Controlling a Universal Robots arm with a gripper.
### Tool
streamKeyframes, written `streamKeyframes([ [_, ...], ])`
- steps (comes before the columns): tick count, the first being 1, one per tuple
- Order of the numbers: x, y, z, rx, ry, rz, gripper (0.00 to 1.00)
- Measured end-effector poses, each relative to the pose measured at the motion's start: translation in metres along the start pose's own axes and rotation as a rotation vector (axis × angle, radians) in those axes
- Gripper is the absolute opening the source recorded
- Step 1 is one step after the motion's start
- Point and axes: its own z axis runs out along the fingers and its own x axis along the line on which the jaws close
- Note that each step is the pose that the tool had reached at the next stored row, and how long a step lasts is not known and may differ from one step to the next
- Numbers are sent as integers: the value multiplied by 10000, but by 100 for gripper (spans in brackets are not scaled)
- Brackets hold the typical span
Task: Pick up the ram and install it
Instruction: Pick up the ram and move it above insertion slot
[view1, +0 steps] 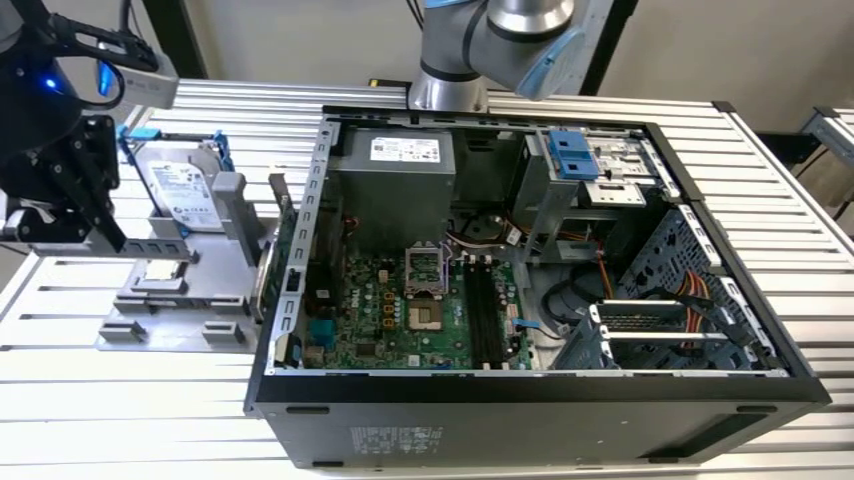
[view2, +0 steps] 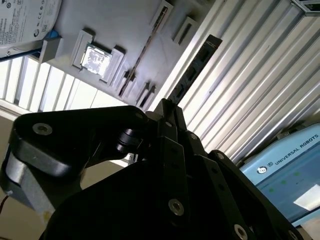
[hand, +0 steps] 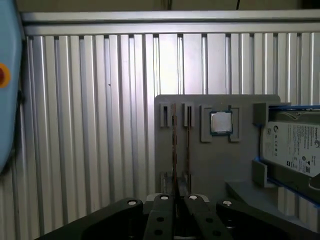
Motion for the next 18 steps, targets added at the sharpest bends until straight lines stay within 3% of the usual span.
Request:
streamKeyframes([
  [18,-3,2,-128,0,0,0,0],
])
